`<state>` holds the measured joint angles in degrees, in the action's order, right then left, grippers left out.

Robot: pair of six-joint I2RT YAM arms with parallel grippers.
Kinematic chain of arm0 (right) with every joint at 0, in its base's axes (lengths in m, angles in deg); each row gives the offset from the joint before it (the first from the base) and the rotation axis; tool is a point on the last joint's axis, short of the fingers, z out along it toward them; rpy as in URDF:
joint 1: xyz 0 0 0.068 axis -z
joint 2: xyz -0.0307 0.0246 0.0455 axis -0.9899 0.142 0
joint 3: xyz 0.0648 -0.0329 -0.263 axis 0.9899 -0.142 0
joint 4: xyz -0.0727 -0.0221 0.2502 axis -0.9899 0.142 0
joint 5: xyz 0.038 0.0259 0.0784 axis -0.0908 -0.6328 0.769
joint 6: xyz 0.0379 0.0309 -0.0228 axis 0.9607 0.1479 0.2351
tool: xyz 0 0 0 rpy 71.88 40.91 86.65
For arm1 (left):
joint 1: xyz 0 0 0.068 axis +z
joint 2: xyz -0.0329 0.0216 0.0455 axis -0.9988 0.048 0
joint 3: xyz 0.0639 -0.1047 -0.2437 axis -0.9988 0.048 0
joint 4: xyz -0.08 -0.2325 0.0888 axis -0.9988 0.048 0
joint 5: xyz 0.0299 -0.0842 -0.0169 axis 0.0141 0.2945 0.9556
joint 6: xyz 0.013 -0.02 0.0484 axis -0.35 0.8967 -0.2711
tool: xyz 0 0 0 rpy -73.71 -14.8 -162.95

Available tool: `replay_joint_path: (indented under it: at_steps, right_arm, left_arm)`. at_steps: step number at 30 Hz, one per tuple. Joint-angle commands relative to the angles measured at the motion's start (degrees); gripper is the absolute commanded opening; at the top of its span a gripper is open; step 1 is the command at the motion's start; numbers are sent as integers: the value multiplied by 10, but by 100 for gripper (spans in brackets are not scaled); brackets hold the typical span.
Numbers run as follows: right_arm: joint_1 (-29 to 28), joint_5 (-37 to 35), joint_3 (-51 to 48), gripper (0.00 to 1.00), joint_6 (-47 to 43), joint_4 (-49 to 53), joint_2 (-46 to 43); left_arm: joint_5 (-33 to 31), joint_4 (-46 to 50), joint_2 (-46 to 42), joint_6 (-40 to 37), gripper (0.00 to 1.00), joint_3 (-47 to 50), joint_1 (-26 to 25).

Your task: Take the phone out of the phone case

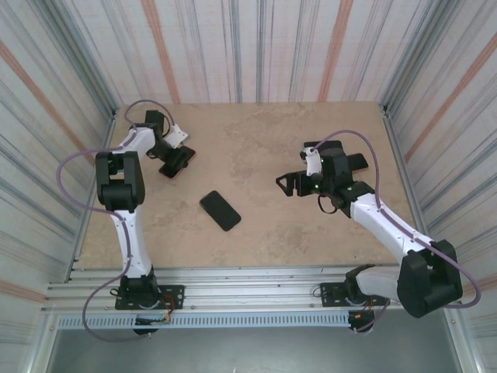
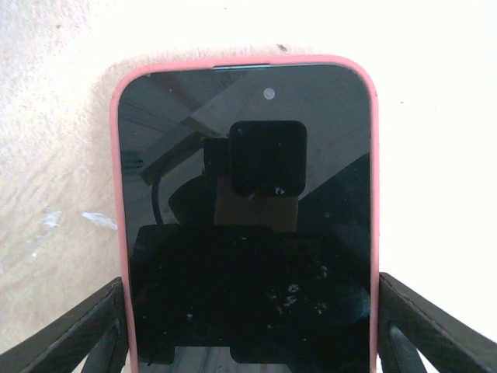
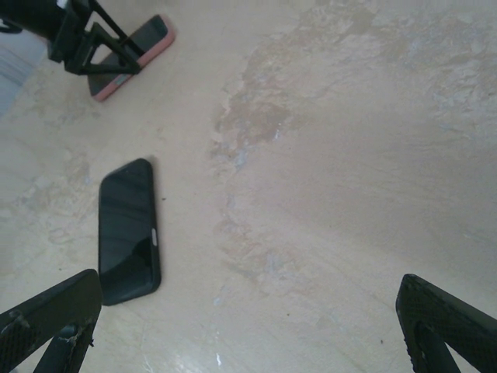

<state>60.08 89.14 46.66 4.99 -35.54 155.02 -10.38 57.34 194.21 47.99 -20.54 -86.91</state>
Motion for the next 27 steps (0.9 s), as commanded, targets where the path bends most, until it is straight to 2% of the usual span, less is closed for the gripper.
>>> replay_joint_path:
  at_steps: [1, 7, 14, 20, 27]
  right_arm:
    - [-3, 20, 20, 99, 43, -32, 8]
    - [-3, 28, 14, 99, 99, -84, 24]
    - [-7, 50, 16, 99, 157, -153, 57]
    - [-27, 55, 45, 100, 173, -175, 96]
    - [-49, 57, 85, 97, 173, -182, 144]
  left_arm:
    - [-2, 34, -23, 43, 66, -32, -6]
    - [9, 31, -64, 137, 64, -44, -19]
    - [26, -7, -147, 246, 64, -12, -67]
    - [65, -114, -218, 379, 62, 57, -120]
    - [49, -192, -256, 524, 62, 91, -187]
